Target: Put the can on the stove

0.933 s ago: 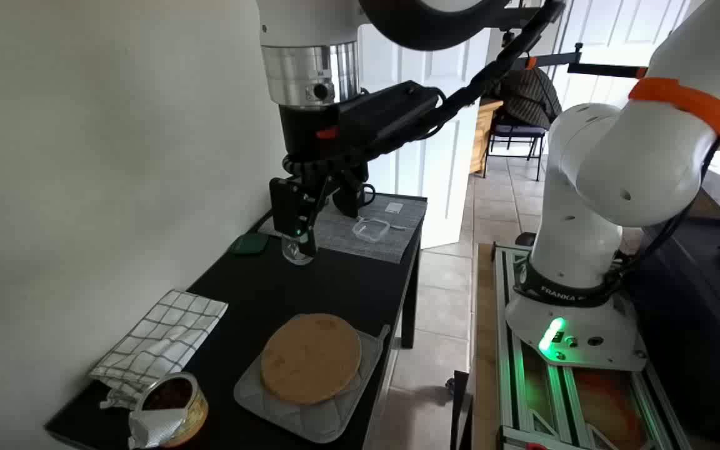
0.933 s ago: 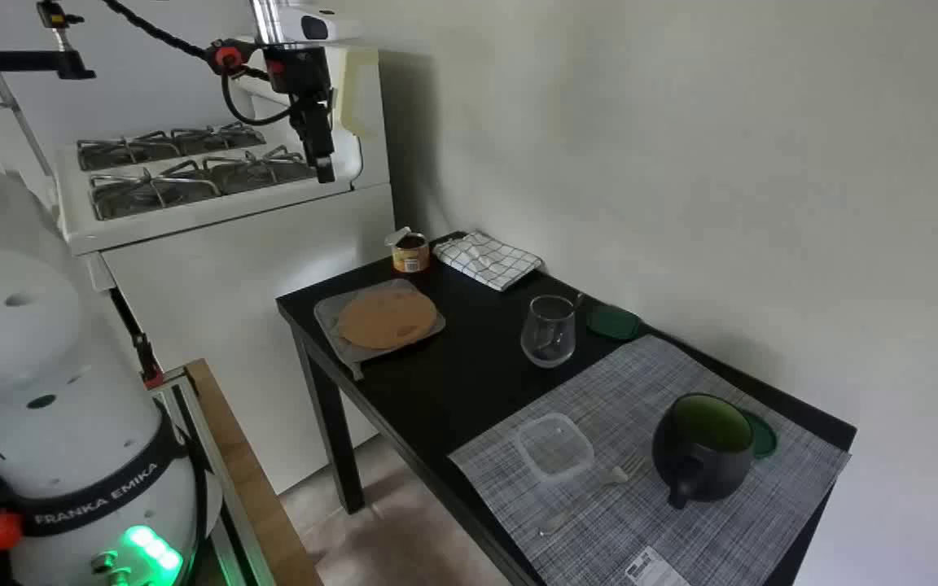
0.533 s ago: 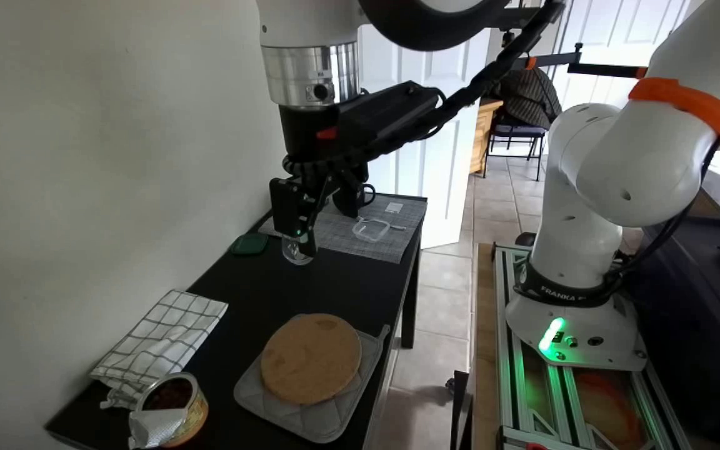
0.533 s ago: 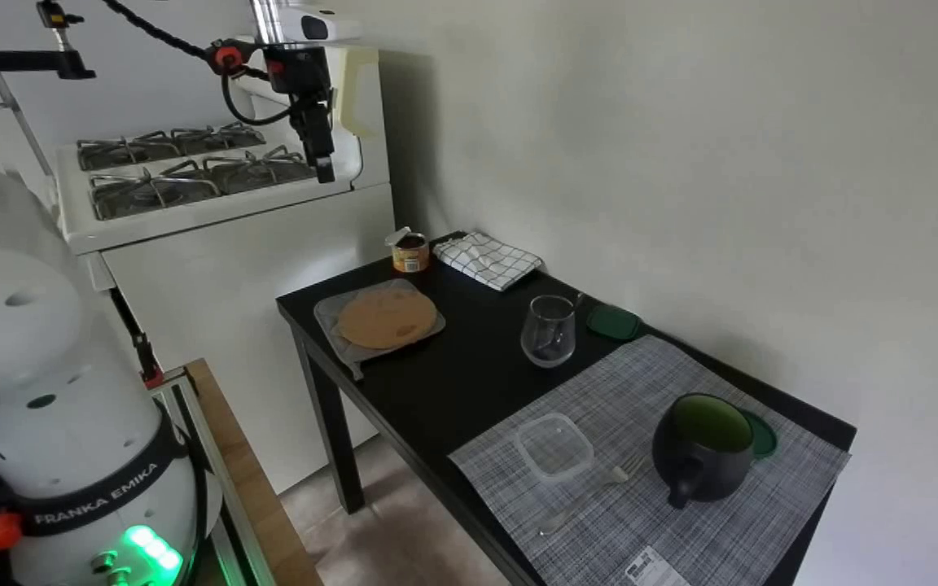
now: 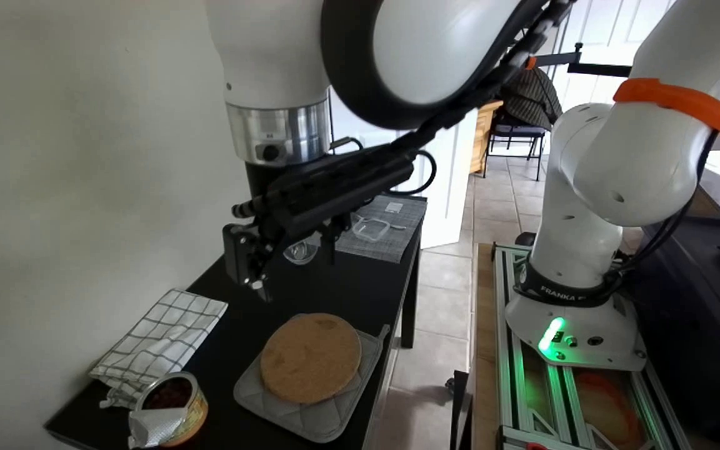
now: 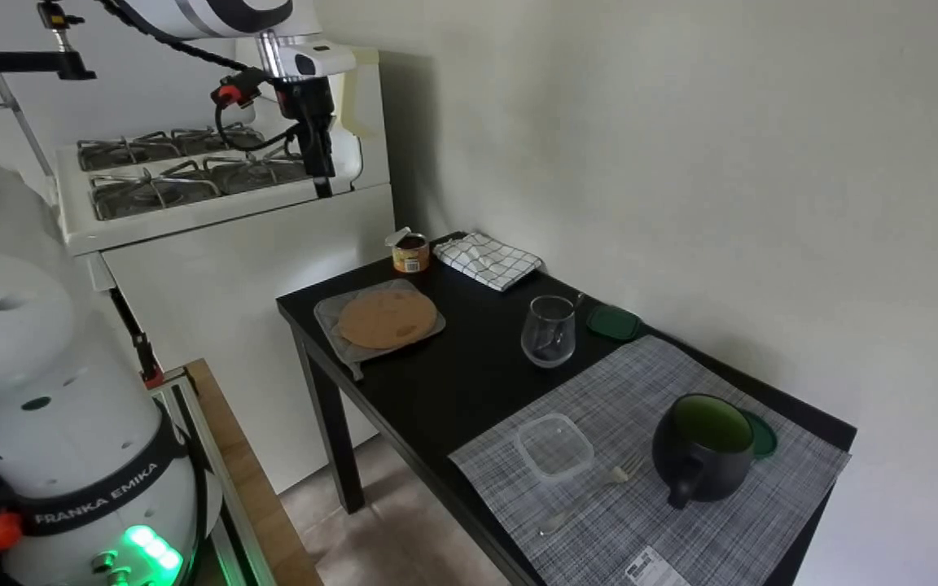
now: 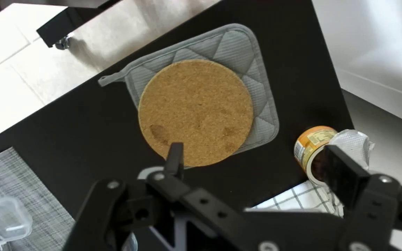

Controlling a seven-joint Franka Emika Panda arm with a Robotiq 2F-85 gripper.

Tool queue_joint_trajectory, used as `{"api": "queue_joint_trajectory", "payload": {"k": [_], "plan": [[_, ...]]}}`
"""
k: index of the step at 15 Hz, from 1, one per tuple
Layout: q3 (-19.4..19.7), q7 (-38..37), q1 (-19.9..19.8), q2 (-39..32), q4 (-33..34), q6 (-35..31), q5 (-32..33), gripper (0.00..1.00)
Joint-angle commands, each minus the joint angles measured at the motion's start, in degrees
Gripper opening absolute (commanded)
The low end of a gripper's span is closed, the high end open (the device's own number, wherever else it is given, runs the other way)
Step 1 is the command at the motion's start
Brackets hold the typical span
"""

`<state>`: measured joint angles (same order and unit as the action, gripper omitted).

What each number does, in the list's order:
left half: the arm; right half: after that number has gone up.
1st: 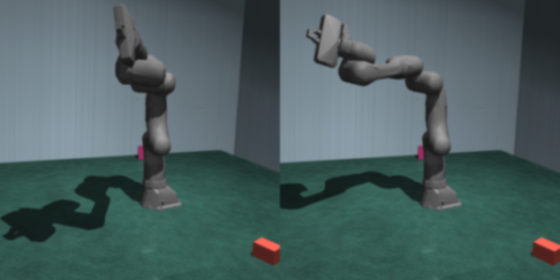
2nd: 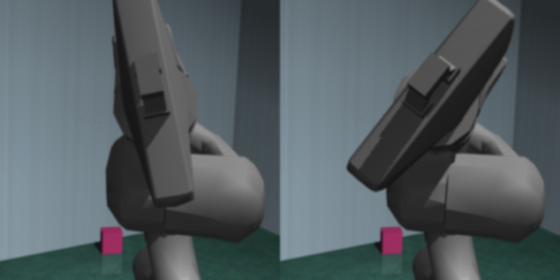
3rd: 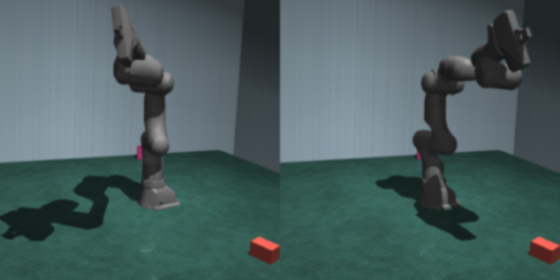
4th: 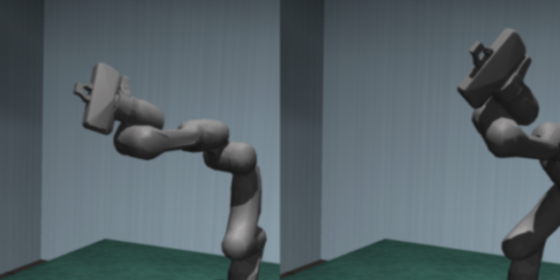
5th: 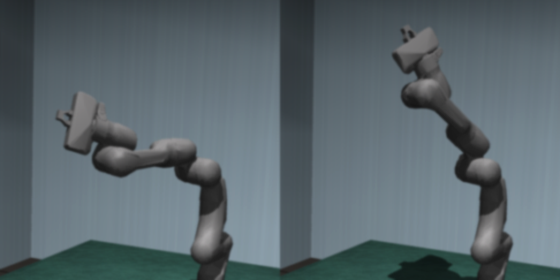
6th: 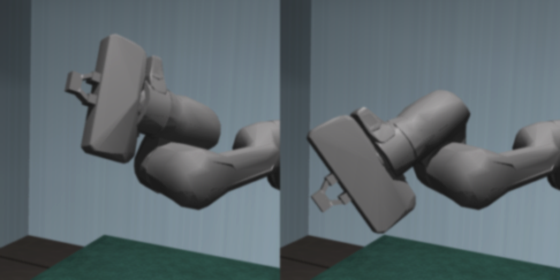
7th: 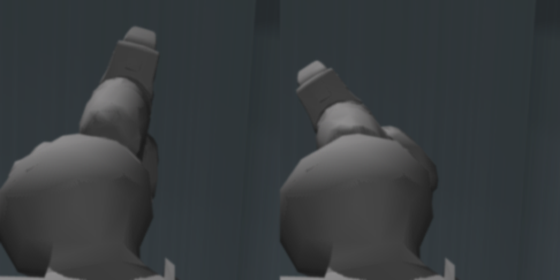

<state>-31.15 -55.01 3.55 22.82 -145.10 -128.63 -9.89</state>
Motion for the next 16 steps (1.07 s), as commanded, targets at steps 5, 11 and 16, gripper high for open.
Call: {"api": "queue_joint_trajectory", "payload": {"k": [5,11,16], "plan": [[-7.72,-10.94,-3.08,-26.28,11.07,-15.92,8.02,1.0],[7.62,-3.8,10.32,-32.74,15.18,-13.26,14.55,1.0],[9.9,-6.5,12.5,-33.45,15.32,-16.98,15.36,1.0]]}}
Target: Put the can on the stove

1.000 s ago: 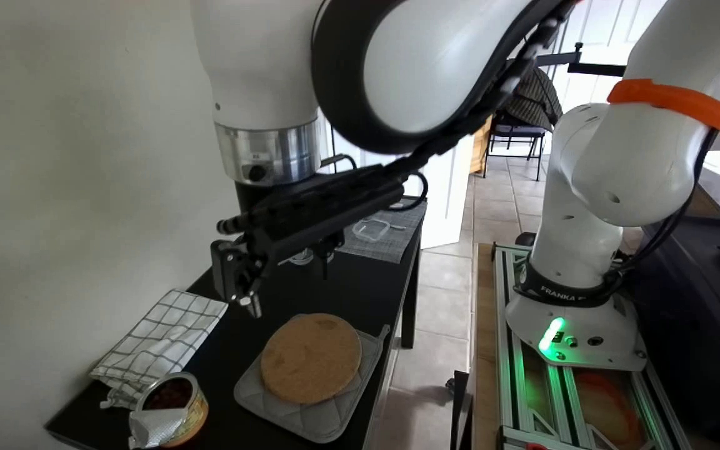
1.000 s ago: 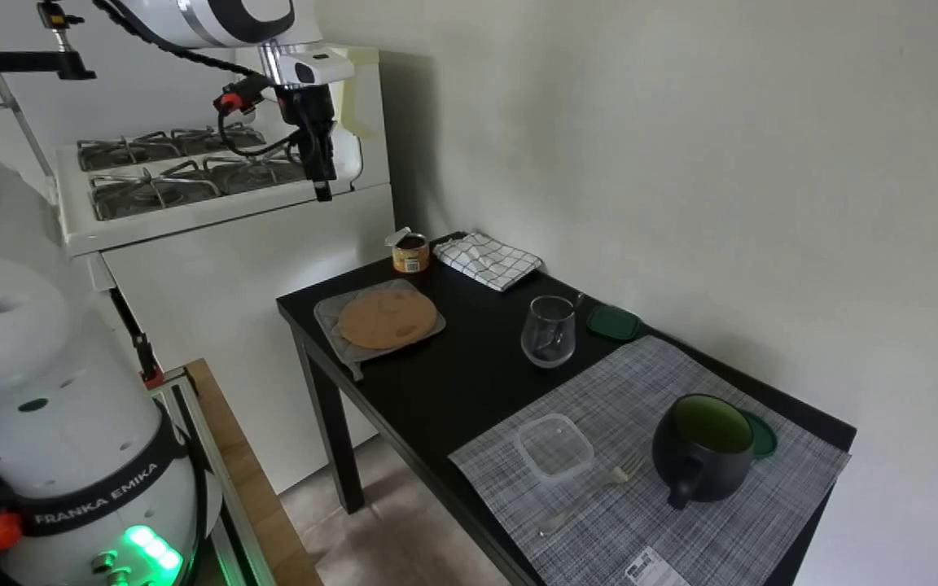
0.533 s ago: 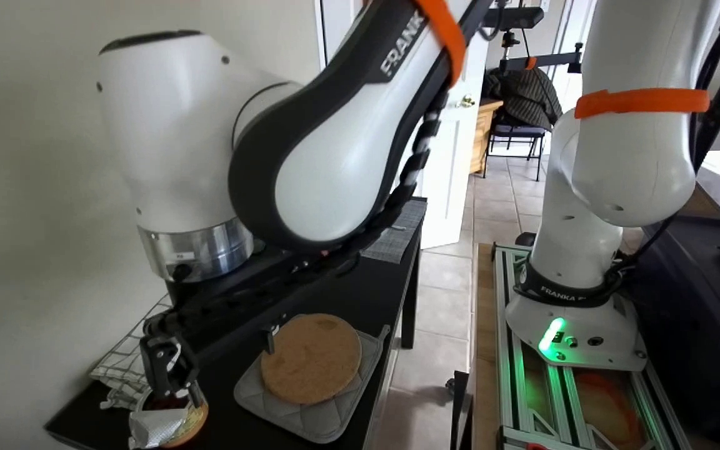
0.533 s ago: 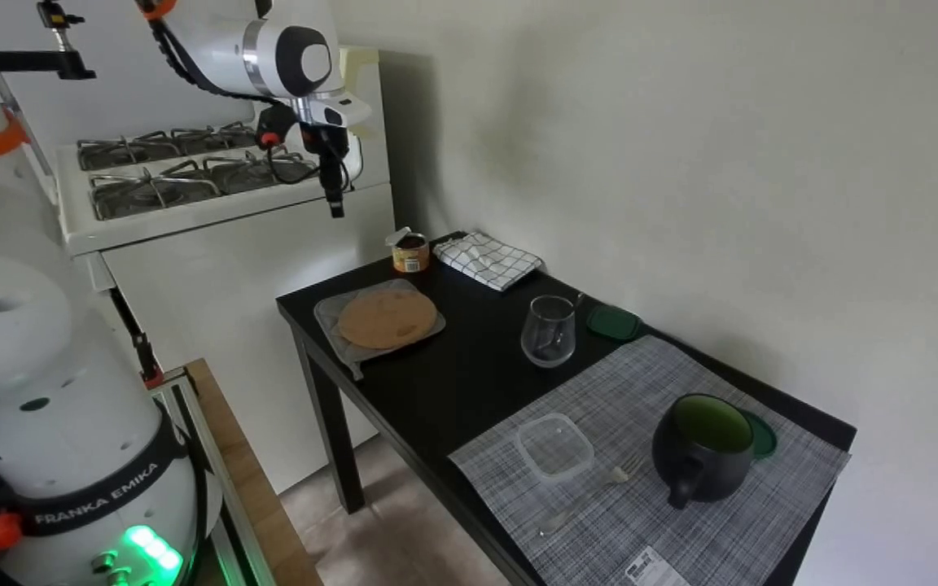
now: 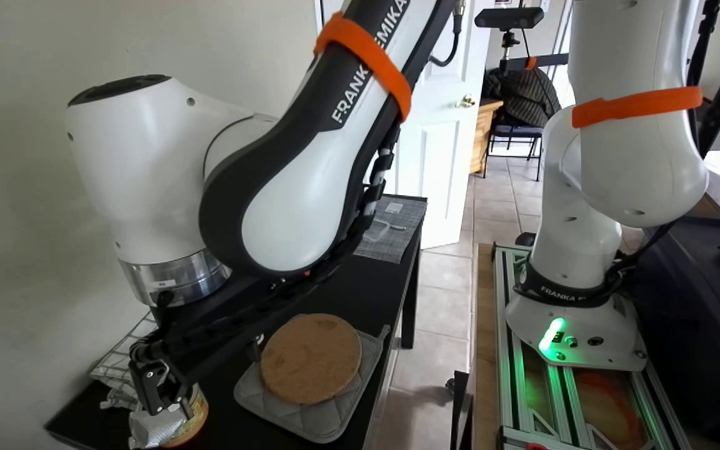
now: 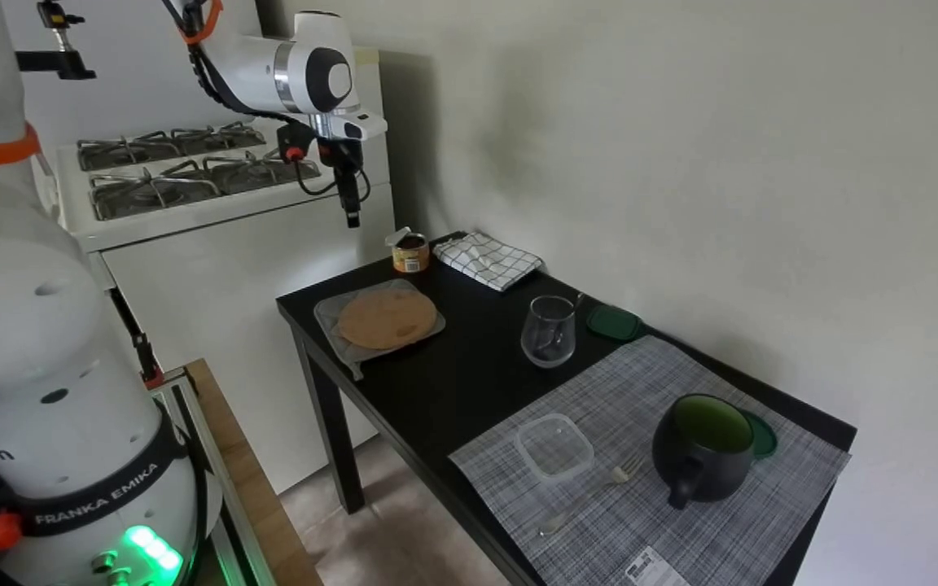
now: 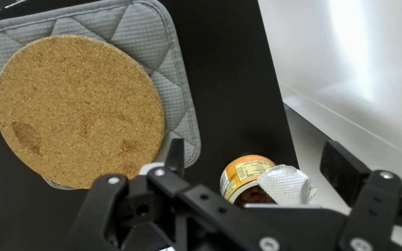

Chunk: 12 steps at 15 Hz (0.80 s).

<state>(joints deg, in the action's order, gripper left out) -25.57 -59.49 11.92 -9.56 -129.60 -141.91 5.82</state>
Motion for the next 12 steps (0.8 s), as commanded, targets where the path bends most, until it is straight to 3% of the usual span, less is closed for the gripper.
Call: {"api": "queue_joint_trajectory", "payload": {"k": [1,6,11,12], "plan": [[5.49,-1.68,4.69,-3.16,0.21,-7.3,-0.08,1.0],[13.86,-1.3,9.16,-11.57,4.92,-13.74,3.6,1.0],[22.62,-4.91,16.15,-16.67,10.87,-14.45,5.65,0.76],[24.12,-5.54,17.44,-17.43,11.99,-14.09,6.56,0.78]]}}
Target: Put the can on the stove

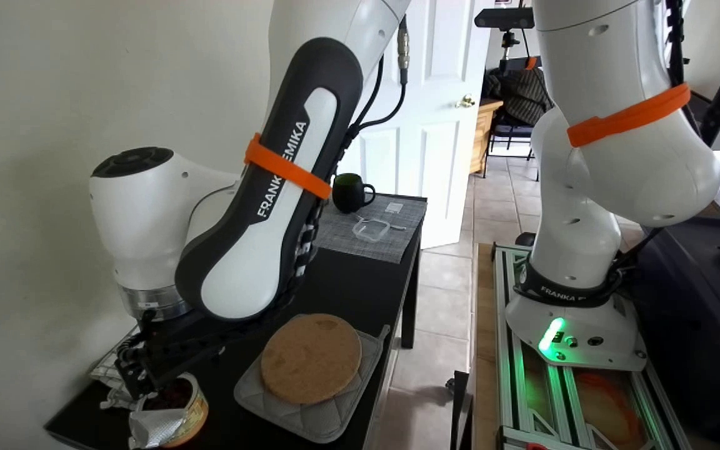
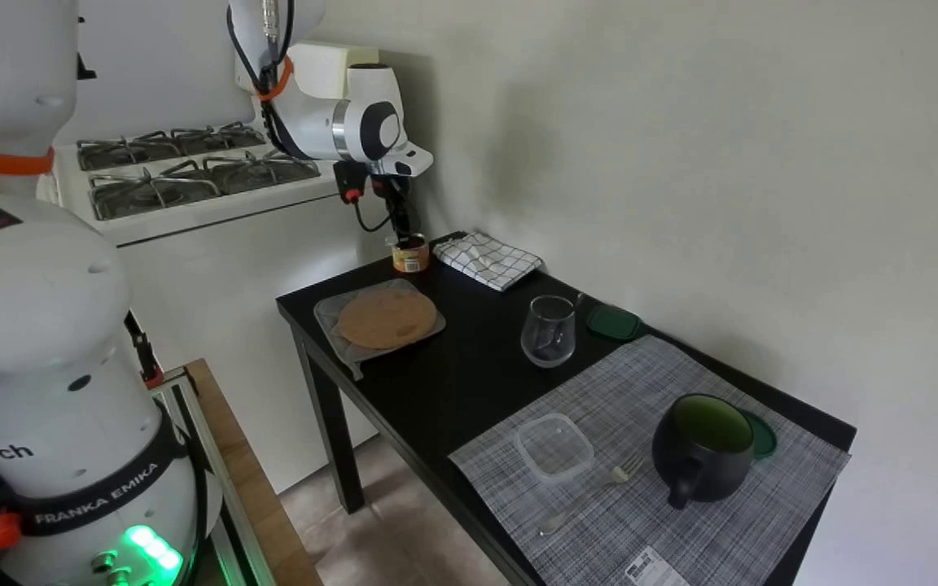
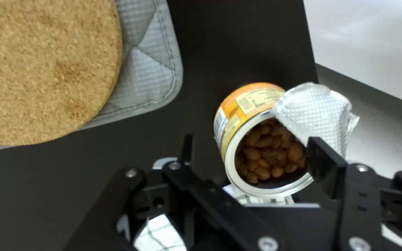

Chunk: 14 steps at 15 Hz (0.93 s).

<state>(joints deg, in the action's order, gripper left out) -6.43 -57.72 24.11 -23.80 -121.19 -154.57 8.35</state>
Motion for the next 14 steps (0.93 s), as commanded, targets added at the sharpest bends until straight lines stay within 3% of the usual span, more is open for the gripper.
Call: {"api": "queue_joint_trajectory", "payload": {"k": [1,4,9,11,12,14], "plan": [[6.44,-8.67,6.51,-3.84,4.49,-1.24,5.03,0.72],[8.72,-12.25,8.42,-5.2,6.14,-0.36,6.6,0.61],[7.06,-10.5,5.51,-4.78,3.83,-0.56,3.04,0.75],[7.1,-10.81,4.91,-4.79,3.14,-0.84,2.54,0.62],[7.01,-10.74,4.6,-4.78,2.81,-0.96,2.2,0.47],[7.04,-10.9,4.27,-4.84,2.5,-1.0,1.85,0.36]]}}
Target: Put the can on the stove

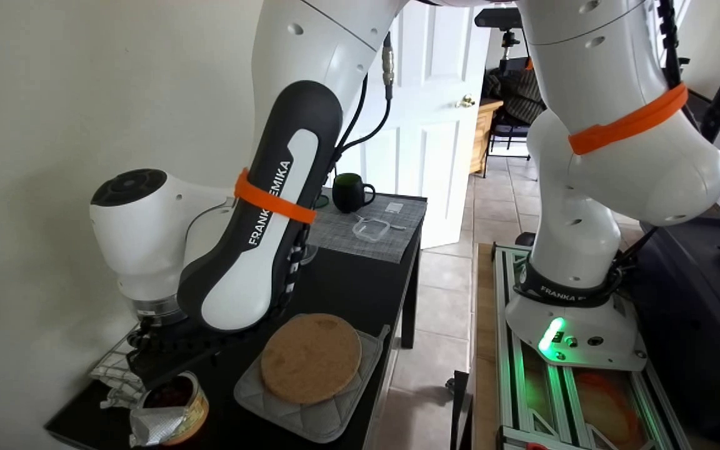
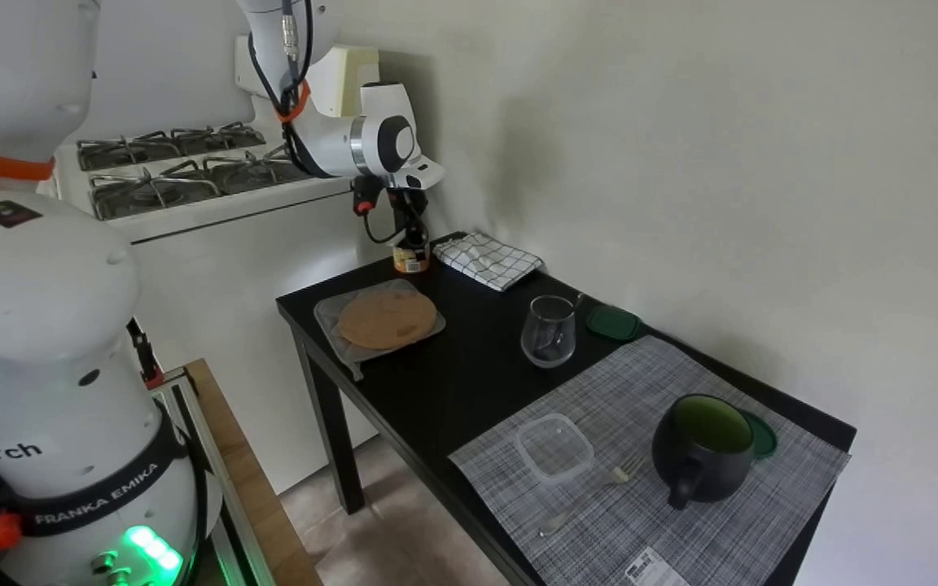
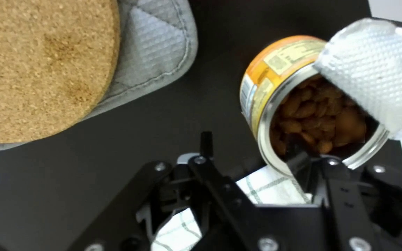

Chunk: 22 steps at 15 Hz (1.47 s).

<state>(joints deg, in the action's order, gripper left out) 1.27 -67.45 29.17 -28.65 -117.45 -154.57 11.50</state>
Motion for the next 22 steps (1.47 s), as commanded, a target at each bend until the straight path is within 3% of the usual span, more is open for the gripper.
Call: {"api": "queue_joint_trajectory", "payload": {"k": [1,4,5,10,16,22], "plan": [[-0.74,-1.14,-0.91,-0.11,-1.29,-1.02,-1.51,0.26],[-0.7,-1.18,-0.7,-0.15,-1.32,-0.9,-1.75,0.03],[-0.68,-1.21,-0.59,-0.05,-1.29,-0.83,-1.71,0.0],[-1.85,0.3,-1.19,2.4,-2.03,1.76,-2.45,0.03],[-2.97,1.18,-1.64,11.16,-5.49,7.09,-0.71,0.03],[-9.25,9.27,-5.48,20.25,-7.86,12.44,-3.76,0.03]]}}
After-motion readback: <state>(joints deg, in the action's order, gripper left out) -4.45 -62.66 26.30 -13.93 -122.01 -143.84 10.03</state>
